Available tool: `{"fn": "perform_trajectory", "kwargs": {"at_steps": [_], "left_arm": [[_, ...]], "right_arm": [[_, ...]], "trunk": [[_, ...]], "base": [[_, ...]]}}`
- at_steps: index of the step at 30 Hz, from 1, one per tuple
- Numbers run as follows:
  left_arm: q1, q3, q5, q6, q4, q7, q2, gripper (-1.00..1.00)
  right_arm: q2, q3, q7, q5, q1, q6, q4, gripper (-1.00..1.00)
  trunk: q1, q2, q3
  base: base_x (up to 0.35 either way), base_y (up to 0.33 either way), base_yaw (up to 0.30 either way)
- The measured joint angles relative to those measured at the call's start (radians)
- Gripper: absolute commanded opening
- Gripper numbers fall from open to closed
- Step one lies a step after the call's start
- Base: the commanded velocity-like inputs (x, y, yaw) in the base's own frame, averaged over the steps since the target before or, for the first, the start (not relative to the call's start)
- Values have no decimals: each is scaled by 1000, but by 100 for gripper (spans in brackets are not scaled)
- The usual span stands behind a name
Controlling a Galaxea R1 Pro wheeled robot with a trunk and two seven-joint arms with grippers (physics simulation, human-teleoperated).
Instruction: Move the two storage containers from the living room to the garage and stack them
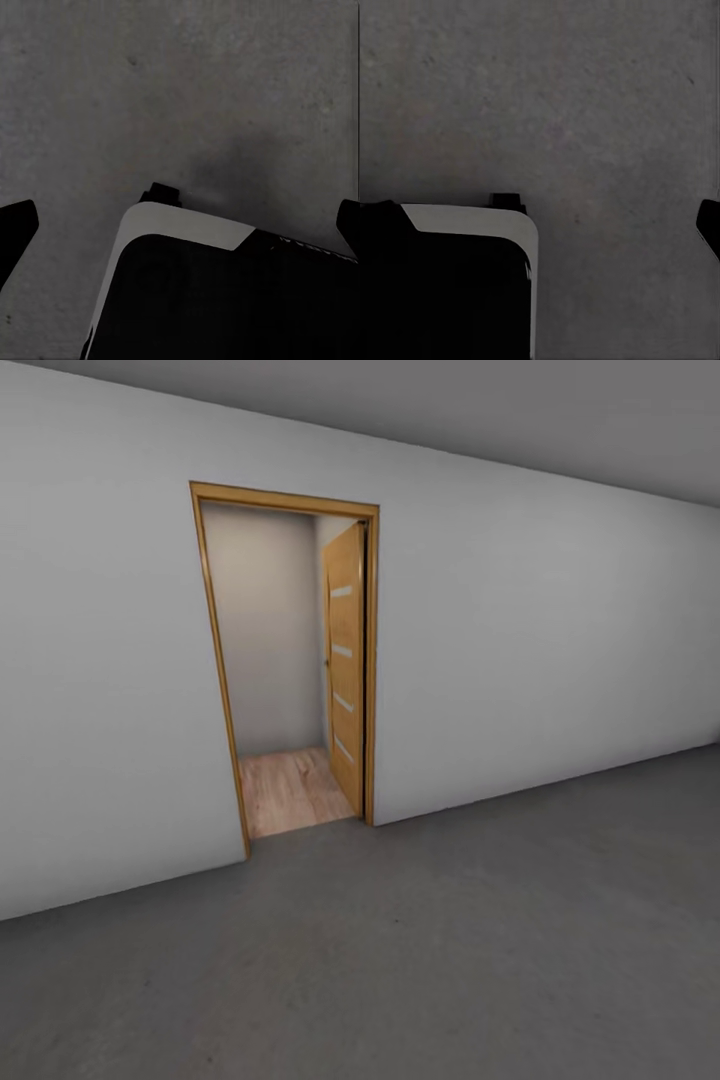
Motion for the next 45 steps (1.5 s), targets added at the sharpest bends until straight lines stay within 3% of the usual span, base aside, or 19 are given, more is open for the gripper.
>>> {"fn": "perform_trajectory", "kwargs": {"at_steps": [45], "left_arm": [[0,0,4,-1,0,0,-3,100]], "right_arm": [[1,0,-1,0,0,0,0,100]], "trunk": [[0,0,0]], "base": [[308,0,0]]}}
